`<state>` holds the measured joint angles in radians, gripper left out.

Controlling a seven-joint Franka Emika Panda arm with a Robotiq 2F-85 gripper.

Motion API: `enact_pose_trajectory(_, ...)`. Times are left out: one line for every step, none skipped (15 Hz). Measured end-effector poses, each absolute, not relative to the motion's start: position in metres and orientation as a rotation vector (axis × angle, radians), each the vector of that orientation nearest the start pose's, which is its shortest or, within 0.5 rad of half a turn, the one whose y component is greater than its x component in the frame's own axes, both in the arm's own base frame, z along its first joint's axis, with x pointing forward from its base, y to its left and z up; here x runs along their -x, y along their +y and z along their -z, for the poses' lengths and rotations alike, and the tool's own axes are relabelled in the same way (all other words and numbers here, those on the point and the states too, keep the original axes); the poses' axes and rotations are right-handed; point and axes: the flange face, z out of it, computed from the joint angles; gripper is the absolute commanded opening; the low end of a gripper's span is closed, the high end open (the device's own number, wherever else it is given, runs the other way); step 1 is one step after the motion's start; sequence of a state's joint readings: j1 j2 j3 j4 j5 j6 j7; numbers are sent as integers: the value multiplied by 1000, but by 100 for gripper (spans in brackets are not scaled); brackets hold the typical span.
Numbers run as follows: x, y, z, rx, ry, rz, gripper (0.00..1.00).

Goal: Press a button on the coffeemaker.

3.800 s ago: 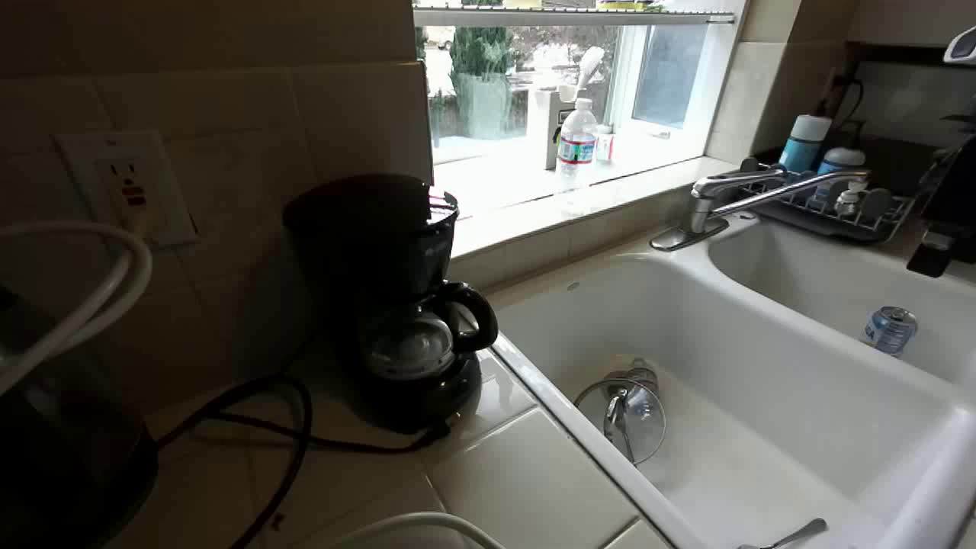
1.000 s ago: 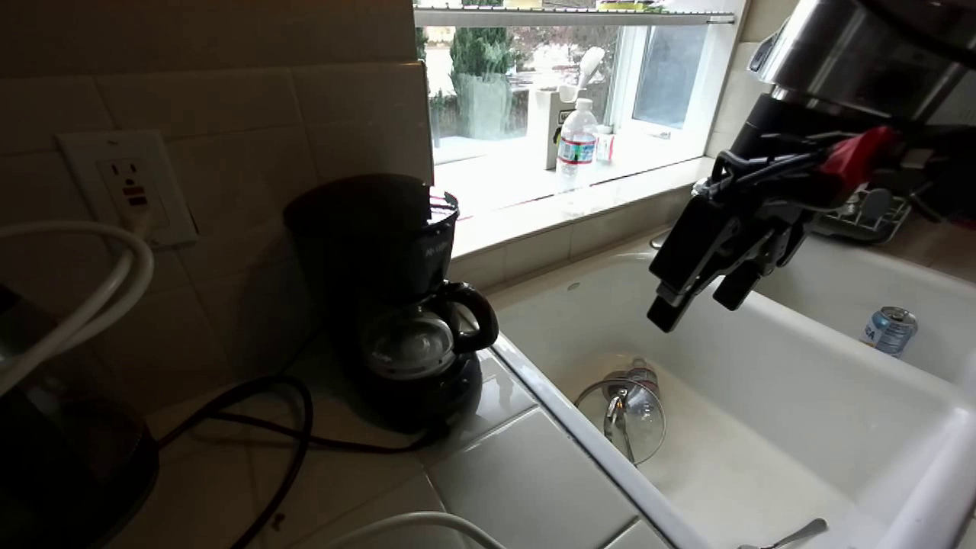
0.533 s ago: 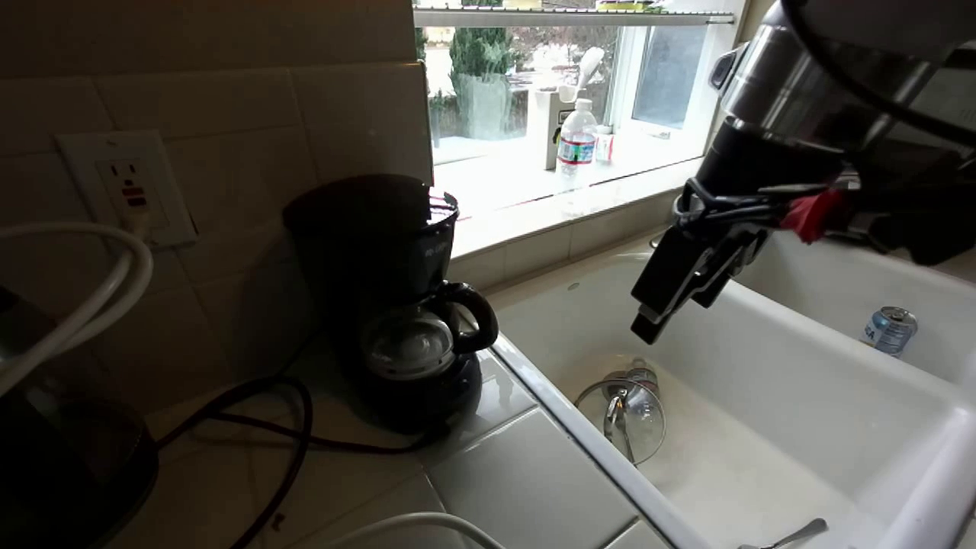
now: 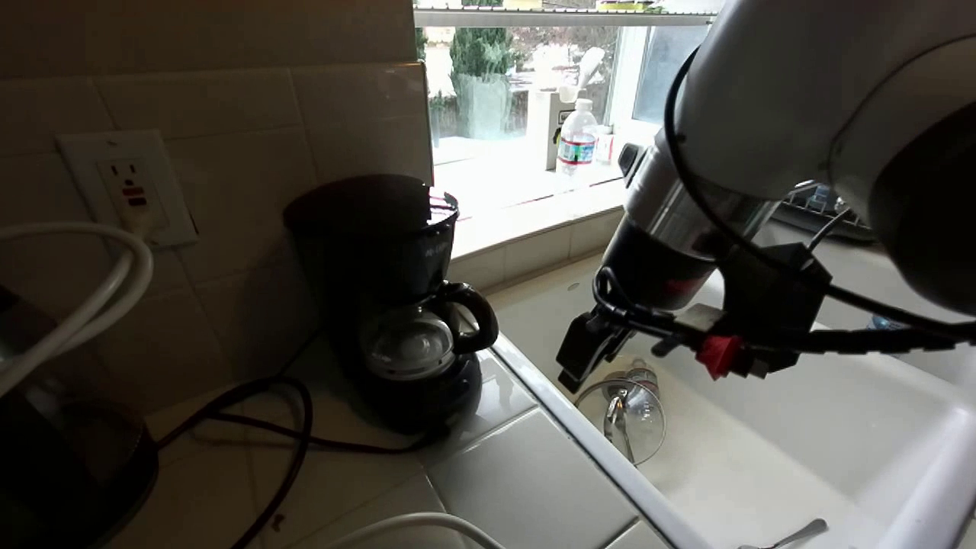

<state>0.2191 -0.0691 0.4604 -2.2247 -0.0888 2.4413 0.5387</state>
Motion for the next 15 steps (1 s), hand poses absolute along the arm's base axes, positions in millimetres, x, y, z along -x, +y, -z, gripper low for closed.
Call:
enact_pose_trajectory(-422, 347, -420, 3010, -318, 448, 27)
enact_pose_trajectory(-423, 353, -412, 3004, -334, 472, 20)
enact_pose_trajectory(-424, 358, -405, 2998, -356, 507, 13)
enact_pose_trajectory(-424, 363, -399, 2993, -375, 551, 4)
enact_pose_trajectory(-424, 367, -394, 2987, -392, 596, 1)
enact_pose_trajectory(-424, 370, -390, 2981, -406, 635, 0)
enact_pose_trajectory(-424, 373, -387, 2974, -415, 668, 7)
enact_pose_trajectory(-425, 375, -384, 2960, -425, 691, 1)
enact_pose_trajectory(-425, 376, -383, 2950, -431, 700, 1)
enact_pose_trajectory(-425, 376, -382, 2948, -434, 702, 1)
enact_pose_trajectory(-425, 376, -382, 2948, -435, 703, 1)
enact_pose_trajectory(-425, 376, -382, 2947, -436, 704, 0)
enact_pose_trajectory(-426, 376, -382, 2947, -436, 704, 0)
enact_pose_trajectory(-426, 376, -383, 2947, -441, 705, 0)
enact_pose_trajectory(-426, 376, -383, 2947, -442, 705, 0)
